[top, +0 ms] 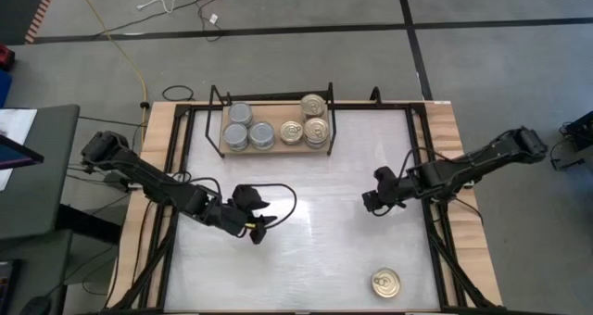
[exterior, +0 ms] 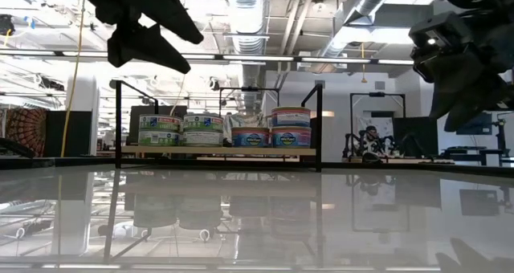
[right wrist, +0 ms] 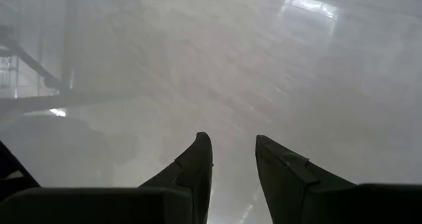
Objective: Stack canned seafood by type on shelf
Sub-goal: Stack the blue tuna can on top of the blue tuna can on the shelf
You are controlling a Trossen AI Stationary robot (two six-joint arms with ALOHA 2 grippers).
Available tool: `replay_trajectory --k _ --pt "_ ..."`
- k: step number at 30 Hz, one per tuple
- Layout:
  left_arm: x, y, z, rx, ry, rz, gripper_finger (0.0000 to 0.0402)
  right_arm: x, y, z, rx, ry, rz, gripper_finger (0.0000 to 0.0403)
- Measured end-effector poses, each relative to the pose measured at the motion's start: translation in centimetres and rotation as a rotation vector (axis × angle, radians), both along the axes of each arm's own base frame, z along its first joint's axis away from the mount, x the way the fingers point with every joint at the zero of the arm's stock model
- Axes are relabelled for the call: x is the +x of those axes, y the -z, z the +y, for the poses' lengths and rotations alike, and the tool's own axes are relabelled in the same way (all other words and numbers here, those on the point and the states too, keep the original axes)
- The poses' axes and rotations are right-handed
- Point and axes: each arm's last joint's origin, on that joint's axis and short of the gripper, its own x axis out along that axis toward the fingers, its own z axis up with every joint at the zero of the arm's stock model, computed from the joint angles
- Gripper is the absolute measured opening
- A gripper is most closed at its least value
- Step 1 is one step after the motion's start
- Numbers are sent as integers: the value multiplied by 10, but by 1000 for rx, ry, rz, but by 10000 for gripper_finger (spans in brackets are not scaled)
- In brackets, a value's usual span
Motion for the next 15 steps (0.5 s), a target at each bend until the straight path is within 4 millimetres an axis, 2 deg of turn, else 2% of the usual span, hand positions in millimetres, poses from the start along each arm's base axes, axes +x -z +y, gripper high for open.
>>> replay_trajectory --k 15 --pt "0 0 2 28 -6 3 230 -1 -1 5 -18 -2 -15 141"
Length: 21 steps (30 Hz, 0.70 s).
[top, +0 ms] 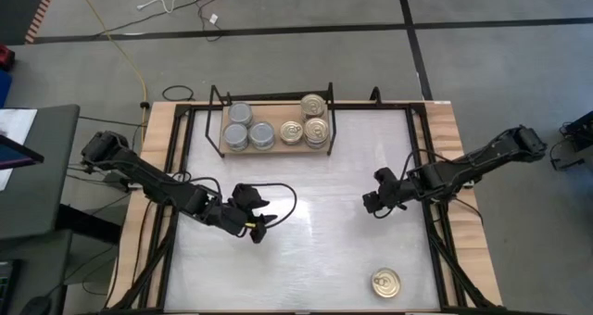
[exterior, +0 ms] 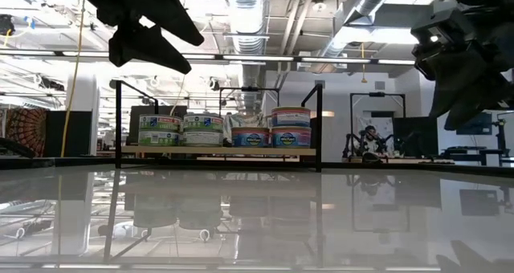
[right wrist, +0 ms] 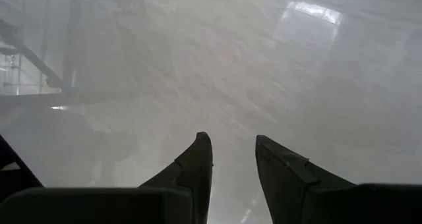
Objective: Stack canned seafood by type on shelf
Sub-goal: Stack the blue tuna can on top of the blue tuna can on the shelf
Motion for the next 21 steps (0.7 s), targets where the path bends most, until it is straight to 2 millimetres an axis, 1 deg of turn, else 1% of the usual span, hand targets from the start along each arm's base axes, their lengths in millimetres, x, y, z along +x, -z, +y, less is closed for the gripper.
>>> replay_trajectory --k 8,21 --pt "2 0 4 0 -17 -1 230 0 0 0 -2 -3 0 141" --pt "2 0 4 0 -18 -2 230 0 0 0 -2 -3 0 141"
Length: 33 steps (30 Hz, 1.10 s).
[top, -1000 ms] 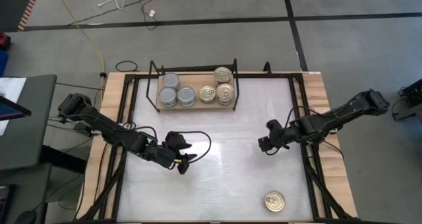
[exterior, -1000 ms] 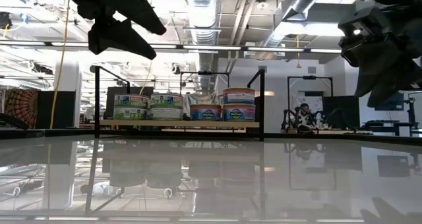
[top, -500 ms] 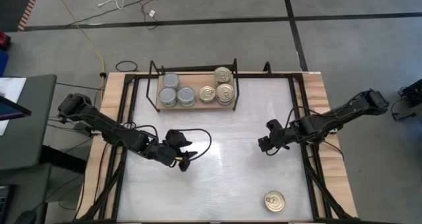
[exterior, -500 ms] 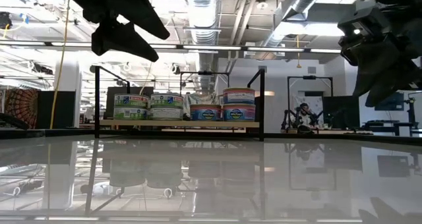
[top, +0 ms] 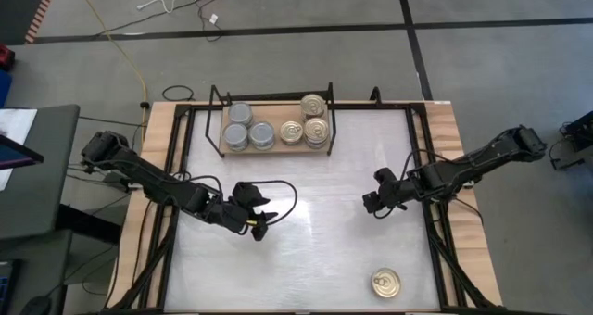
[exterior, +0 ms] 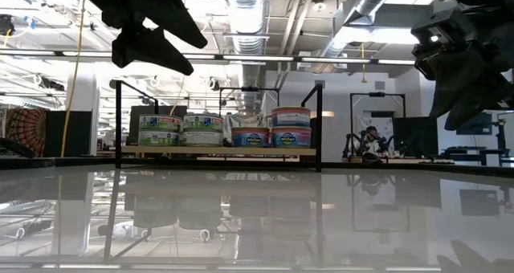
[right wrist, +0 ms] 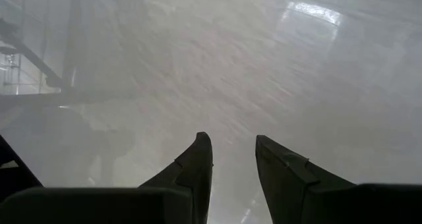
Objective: Stack canned seafood by type on shelf
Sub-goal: Stack the blue tuna can on top of the blue tuna can on the shelf
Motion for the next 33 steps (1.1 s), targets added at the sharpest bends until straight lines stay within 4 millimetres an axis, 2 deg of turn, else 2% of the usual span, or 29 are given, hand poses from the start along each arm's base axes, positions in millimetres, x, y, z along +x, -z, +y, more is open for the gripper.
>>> replay_trajectory --k 33 --pt "0 0 0 -3 -1 -1 230 1 -1 1 6 0 -11 141"
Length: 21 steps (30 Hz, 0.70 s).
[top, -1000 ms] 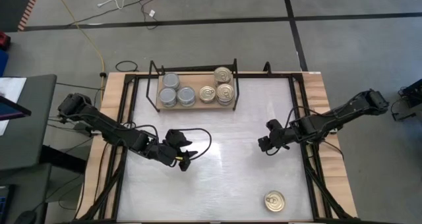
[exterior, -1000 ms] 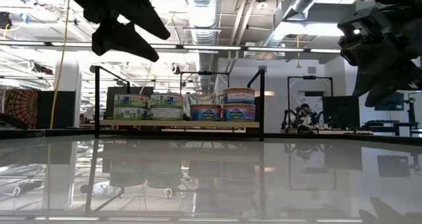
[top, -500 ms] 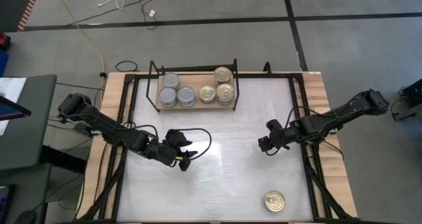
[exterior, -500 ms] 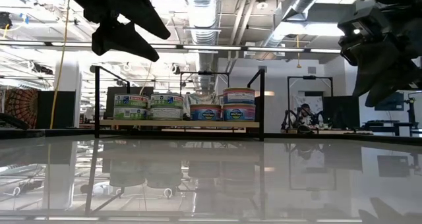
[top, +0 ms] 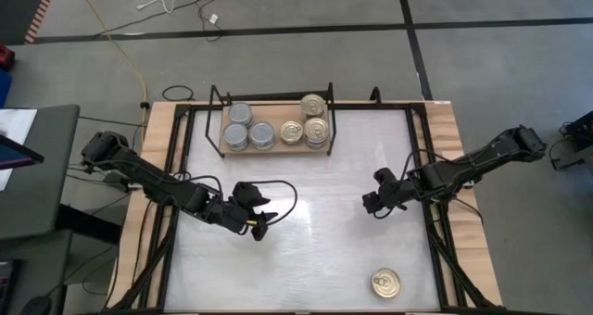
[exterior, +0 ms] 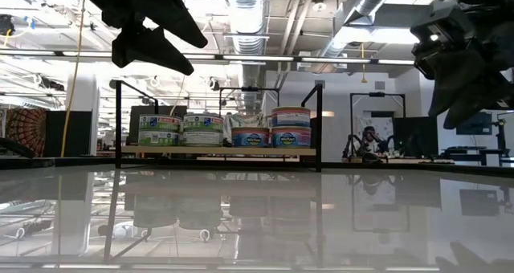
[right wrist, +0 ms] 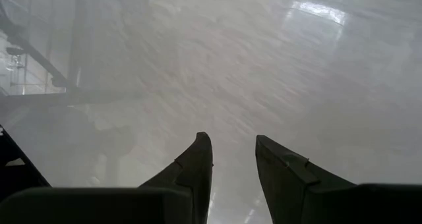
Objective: Stack canned seafood by type on shelf
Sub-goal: Stack the blue tuna can on top of the blue tuna can on the shelf
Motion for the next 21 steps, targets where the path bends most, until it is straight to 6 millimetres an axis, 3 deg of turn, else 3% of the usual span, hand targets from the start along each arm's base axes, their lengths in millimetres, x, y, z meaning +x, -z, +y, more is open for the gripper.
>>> replay_trajectory --k 15,21 --pt "0 0 0 0 0 1 230 1 -1 1 3 -2 -19 141" --pt "-1 1 0 7 1 16 230 -2 -5 15 53 -19 -25 135"
